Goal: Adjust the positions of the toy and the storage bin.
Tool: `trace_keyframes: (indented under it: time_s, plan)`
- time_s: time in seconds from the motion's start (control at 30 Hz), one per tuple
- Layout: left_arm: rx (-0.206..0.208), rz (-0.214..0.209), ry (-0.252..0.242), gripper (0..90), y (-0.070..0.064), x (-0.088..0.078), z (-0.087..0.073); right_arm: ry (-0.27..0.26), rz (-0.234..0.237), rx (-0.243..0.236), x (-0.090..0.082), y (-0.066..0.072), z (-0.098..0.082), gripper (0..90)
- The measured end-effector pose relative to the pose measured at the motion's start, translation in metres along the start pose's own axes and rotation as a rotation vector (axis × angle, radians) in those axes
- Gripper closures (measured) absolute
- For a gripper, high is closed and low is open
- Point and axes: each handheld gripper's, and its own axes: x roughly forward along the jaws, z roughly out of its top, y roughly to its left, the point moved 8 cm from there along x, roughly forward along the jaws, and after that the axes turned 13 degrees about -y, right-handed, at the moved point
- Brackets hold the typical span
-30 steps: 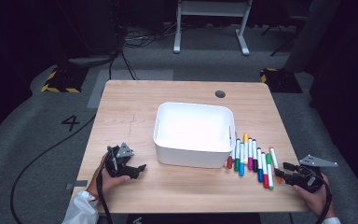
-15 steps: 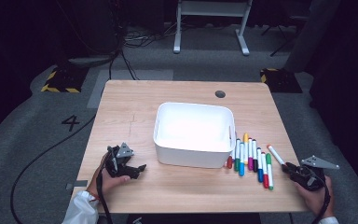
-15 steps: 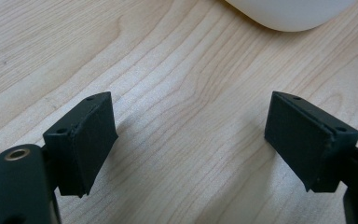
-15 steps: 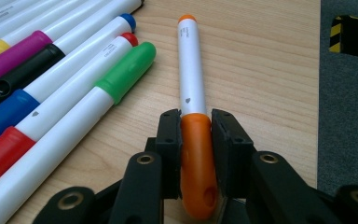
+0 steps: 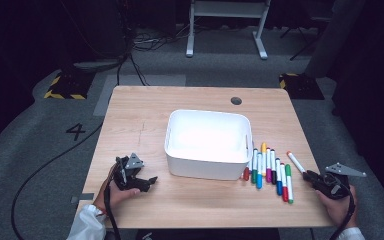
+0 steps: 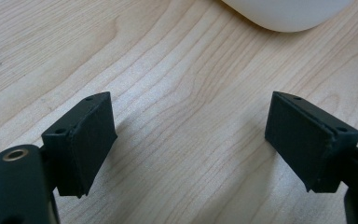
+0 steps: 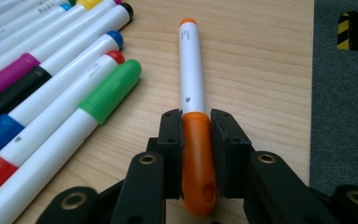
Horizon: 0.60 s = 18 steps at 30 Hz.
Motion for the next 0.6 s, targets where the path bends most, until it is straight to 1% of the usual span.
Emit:
trace_keyframes:
  time_s: [0.13,0.27,0.3,0.33,0.37,0.4,0.5,0.53,0.6]
  plan:
    - [0.000,0.001,-0.001,16.3,0.000,0.000,0.000,-0.015,0.015,0.025,0.000,-0.001,0.002,75.1]
    - [0.002,0.000,0.000,16.3,0.000,0.000,0.000,-0.011,0.035,0.007,0.000,0.000,0.002,75.1]
    - [0.002,0.000,0.000,16.3,0.000,0.000,0.000,-0.016,0.034,0.018,0.000,0.001,0.002,75.1]
    - [0.002,0.000,0.000,16.3,0.000,0.000,0.000,-0.017,0.039,0.015,-0.001,0.001,0.003,75.1]
    - [0.000,0.000,0.000,16.3,0.000,0.000,0.000,-0.024,0.041,0.033,-0.001,0.002,0.004,75.1]
    - [0.002,0.000,0.000,16.3,0.000,0.000,0.000,-0.023,0.043,0.023,-0.001,0.002,0.005,75.1]
    - [0.002,0.000,0.000,16.3,0.000,0.000,0.000,-0.042,0.050,0.022,-0.004,0.003,0.011,75.1]
    - [0.002,0.000,0.000,16.3,0.000,0.000,0.000,-0.050,0.053,0.033,-0.004,0.004,0.013,75.1]
    - [0.002,0.000,-0.001,16.3,0.000,0.000,0.000,-0.062,0.060,0.031,-0.006,0.005,0.018,75.1]
